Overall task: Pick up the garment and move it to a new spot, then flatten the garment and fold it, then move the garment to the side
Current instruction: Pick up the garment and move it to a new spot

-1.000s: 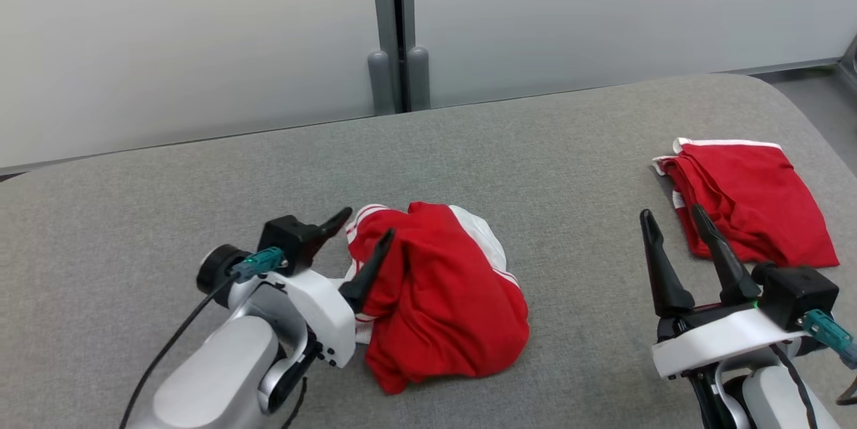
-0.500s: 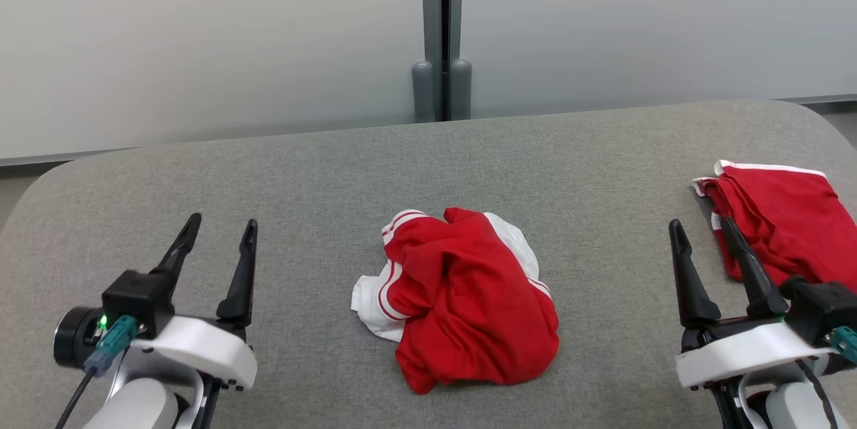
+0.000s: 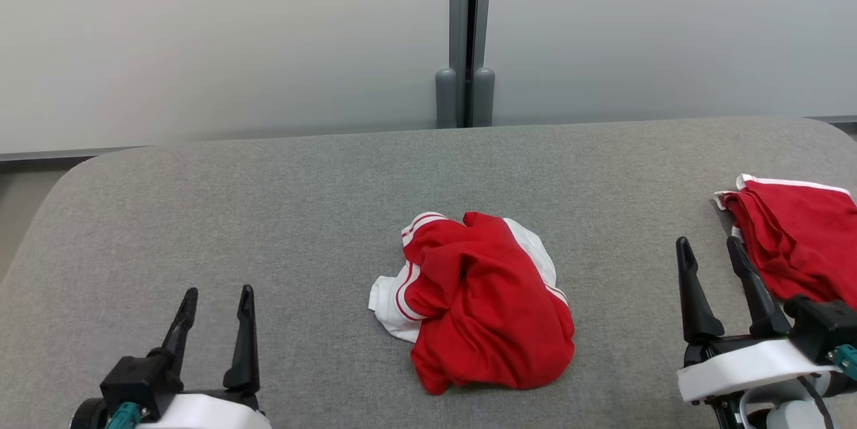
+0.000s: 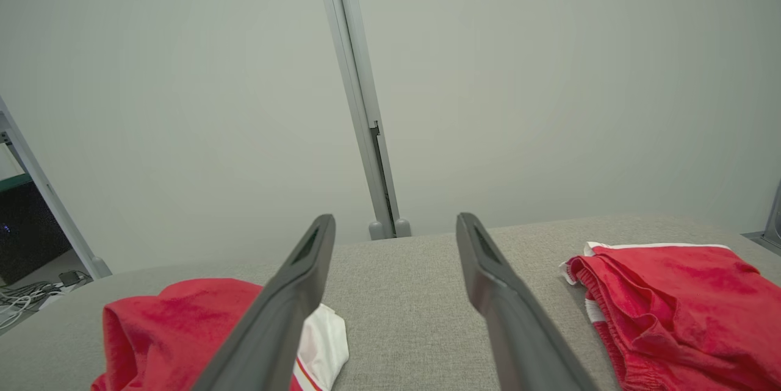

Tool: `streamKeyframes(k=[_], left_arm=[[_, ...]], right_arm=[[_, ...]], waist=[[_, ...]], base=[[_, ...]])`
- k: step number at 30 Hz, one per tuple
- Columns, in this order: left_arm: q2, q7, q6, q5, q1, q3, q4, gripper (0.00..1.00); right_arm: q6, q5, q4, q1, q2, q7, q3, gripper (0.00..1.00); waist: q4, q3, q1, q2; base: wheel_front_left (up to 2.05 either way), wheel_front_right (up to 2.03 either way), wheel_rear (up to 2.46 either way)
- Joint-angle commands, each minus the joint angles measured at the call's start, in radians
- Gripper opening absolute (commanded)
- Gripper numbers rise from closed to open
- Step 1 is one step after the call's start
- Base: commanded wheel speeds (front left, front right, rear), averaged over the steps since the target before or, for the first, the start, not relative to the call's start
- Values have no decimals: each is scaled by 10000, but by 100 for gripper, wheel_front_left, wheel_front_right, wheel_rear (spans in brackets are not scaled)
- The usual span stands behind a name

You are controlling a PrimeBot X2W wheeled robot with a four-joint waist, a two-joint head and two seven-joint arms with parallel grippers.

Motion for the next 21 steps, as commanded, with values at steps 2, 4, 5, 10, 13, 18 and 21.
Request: streamKeyframes(k=[2,4,5,10,13,18,21], left_arm=[[-187,1,-170,230,117,218,69,100],[-395,2,-367,397,256,357,199,100],[-472,1,-463,469,254,431,233,100],[-780,0,-820,792,355,810,422,100],[-909,0,-976,965,361,970,519,100],[-1092,0,-1188,1173,327,1155,648,100],[-1171,-1,-1295,1295,315,1257,699,100]], right_arm=[[-1,10,32,76,-29,-47,-7,100],[-1,28,72,101,-20,-47,16,100],[1,33,90,105,-20,-47,29,100],[-1,39,133,56,-11,-47,69,100],[1,41,147,1,-18,-47,104,100],[-1,60,153,-44,-70,-47,139,100],[1,66,155,-69,-93,-47,161,100]], waist=[[19,-36,0,0],[14,-56,0,0],[2,-59,0,0],[-87,-60,0,0],[-141,-49,0,0],[-215,-43,0,0],[-245,-39,0,0]], base=[[0,0,0],[0,0,0],[0,0,0],[0,0,0],[0,0,0],[0,0,0],[0,0,0]])
